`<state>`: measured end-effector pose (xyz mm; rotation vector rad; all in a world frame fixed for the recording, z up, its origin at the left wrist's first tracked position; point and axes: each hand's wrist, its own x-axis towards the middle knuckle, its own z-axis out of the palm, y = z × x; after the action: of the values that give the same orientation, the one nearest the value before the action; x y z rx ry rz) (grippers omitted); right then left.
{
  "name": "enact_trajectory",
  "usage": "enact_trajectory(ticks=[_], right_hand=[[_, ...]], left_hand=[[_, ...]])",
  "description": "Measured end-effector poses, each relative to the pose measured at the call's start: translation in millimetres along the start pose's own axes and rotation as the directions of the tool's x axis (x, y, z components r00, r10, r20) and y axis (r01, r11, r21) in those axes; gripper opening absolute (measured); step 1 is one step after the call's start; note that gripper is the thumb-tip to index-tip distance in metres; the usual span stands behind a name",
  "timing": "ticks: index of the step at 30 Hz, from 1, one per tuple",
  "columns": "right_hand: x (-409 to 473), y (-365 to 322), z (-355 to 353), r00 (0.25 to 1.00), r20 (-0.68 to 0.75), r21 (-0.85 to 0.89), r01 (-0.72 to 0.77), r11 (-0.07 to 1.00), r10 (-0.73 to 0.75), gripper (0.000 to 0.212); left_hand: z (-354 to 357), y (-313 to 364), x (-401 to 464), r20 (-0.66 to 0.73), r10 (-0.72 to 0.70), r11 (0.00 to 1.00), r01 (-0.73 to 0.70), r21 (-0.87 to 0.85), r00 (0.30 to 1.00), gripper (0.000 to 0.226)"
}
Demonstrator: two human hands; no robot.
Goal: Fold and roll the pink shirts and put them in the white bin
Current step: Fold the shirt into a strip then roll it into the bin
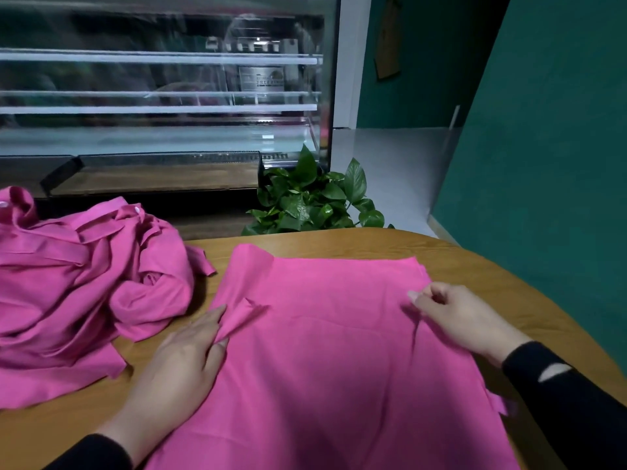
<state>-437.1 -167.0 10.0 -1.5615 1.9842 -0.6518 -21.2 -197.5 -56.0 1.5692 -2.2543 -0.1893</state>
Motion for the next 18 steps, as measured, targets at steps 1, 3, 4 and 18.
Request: enact_trajectory(ticks=[1,3,4,18], right_hand=[[10,1,0,0.999,-0.036,0.002,-0.011,1.0,0.011,0.034],[32,3,2,0.992,-0.117,-0.014,-0.045,0.999,0.043,0.022],[42,4,3,0.988,-0.141,-0.01,-0.073,0.997,0.071,0.027],[98,3,11,0.919,-0.178,-0.01,-0.359,0.933,0.352,0.032]], left_hand=[[1,-2,-2,0.011,-0.003,1.0,0.004,-0.025,1.0,0.069],[2,-5,-3,0.026,-0.007,0.999,0.009,-0.053,1.0,0.069],[2,-5,-3,0.025,-0.011,0.998,0.013,-0.06,1.0,0.069],[0,-3,-1,0.064,0.024,0.995,-0.018,-0.099,0.998,0.067]])
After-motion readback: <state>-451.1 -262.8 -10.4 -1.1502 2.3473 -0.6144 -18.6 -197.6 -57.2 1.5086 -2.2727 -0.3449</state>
